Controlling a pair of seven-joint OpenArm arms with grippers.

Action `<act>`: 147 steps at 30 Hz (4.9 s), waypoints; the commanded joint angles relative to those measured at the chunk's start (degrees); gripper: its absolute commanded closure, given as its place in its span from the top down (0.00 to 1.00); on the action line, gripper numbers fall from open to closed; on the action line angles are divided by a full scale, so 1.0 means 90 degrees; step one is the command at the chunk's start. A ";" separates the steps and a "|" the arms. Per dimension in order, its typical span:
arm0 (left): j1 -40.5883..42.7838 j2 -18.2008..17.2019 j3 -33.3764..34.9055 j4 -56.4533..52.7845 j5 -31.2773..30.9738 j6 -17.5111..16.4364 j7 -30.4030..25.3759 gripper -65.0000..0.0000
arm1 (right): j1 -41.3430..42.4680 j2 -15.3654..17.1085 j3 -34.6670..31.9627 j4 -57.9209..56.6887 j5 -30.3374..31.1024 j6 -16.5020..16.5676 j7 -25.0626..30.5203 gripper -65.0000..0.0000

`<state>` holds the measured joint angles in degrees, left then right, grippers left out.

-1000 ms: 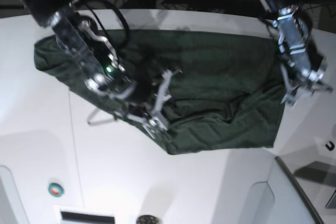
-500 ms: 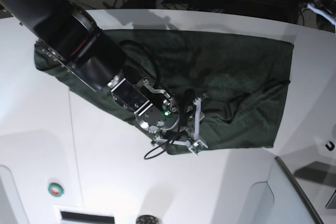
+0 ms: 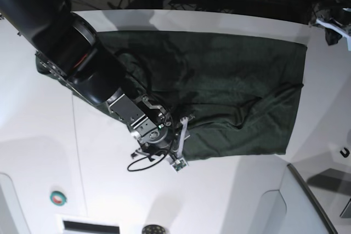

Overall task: Layout the t-shirt on the table in an organized manner, then fold the t-shirt properly
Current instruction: 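Sweep the right gripper across the shirt to smooth the fabric, then grasp the shirt corners with both grippers and pull the shirt flat, then hold the corners and pull the right gripper outward to stretch the shirt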

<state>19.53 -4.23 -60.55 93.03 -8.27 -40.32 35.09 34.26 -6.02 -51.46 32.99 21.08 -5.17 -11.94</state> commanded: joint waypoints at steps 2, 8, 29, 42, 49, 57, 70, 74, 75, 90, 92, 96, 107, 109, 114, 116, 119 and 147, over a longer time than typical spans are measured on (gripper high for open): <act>-0.0202 0.0035 0.0267 0.0120 0.0406 0.0035 -0.0114 0.00 | 0.0135 -0.0029 0.0487 0.0236 0.0007 -0.0065 0.0121 0.45; -0.0807 0.0279 0.0726 0.0110 0.1149 0.0035 -0.0124 0.00 | -0.0871 0.0772 0.1747 0.2493 -0.0003 -0.0007 -0.0866 0.11; -0.0973 -0.0434 0.2289 -0.2694 0.2047 0.1749 -0.1882 0.00 | -0.1291 0.1582 0.3086 0.1047 -0.0022 0.0003 -0.0670 0.00; -0.0837 -0.0326 0.2299 -0.2078 0.2047 0.1749 -0.1843 0.00 | -0.1194 0.1621 0.3046 0.0813 -0.0022 0.0579 -0.0094 0.00; -0.0846 -0.0258 0.2308 -0.1492 0.2047 0.1749 -0.1833 0.00 | -0.2044 0.1934 0.3125 0.3470 0.0007 0.0569 -0.1188 0.01; -0.0876 -0.0219 0.2328 -0.1219 0.2047 0.1749 -0.1823 0.00 | -0.3665 0.2227 0.4414 0.5814 -0.0013 0.0550 -0.2849 0.00; -0.1384 -0.0541 0.2758 -0.2440 0.2106 0.1749 -0.1843 0.00 | -0.5072 0.2481 0.4678 0.5501 -0.0032 0.0550 -0.2702 0.00; -0.1335 -0.0541 0.2767 -0.2508 0.2106 0.1749 -0.1872 0.00 | -0.5218 0.2618 0.4678 0.5677 -0.0022 0.0550 -0.2702 0.00; -0.1335 -0.0541 0.2767 -0.2498 0.2096 0.1749 -0.1872 0.00 | -0.5248 0.2618 0.4678 0.5804 -0.0022 0.0550 -0.2712 0.00; -0.0739 -0.0502 0.2758 -0.1023 0.2047 0.1749 -0.1823 0.00 | -0.4818 0.2628 0.4609 0.6888 -0.0042 0.0569 -0.2712 0.36; -0.0661 -0.0502 0.2758 -0.1023 0.2038 0.1749 -0.1823 0.00 | -0.4818 0.2628 0.4609 0.6830 -0.0042 0.0579 -0.2712 0.39; -0.0631 -0.0502 0.2758 -0.1033 0.2038 0.1749 -0.1823 0.00 | -0.4818 0.2628 0.4443 0.6722 -0.0296 0.0609 -0.2751 0.39; -0.0553 -0.0502 0.2758 -0.1033 0.2038 0.1749 -0.1823 0.00 | -0.4710 0.2217 0.3740 0.6381 -0.1878 0.0843 -0.2858 0.39; -0.0553 -0.0502 0.2748 -0.1033 0.2038 0.1749 -0.1823 0.00 | -0.4632 0.2217 0.3740 0.6195 -0.1878 0.0843 -0.2858 0.39; -0.0553 -0.0502 0.2748 -0.1043 0.2038 0.1749 -0.1823 0.00 | -0.4486 0.2217 0.3740 0.5980 -0.1878 0.0843 -0.2849 0.39; -0.0553 -0.0502 0.2748 -0.1043 0.2038 0.1749 -0.1823 0.00 | -0.4417 0.2227 0.3740 0.5863 -0.1878 0.0853 -0.2849 0.39; -0.0553 -0.0502 0.2748 -0.1043 0.2038 0.1749 -0.1823 0.00 | -0.4280 0.2227 0.3740 0.5560 -0.1878 0.0863 -0.2849 0.39; -0.0563 -0.0541 0.2338 -0.1395 0.2038 0.1749 -0.1853 0.00 | -0.2552 0.2510 0.3769 0.4378 -0.1742 0.2005 -0.2849 0.00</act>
<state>14.44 -8.29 -39.31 79.59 10.52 -24.86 19.73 10.22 15.92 -17.85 71.48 5.69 12.71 -38.37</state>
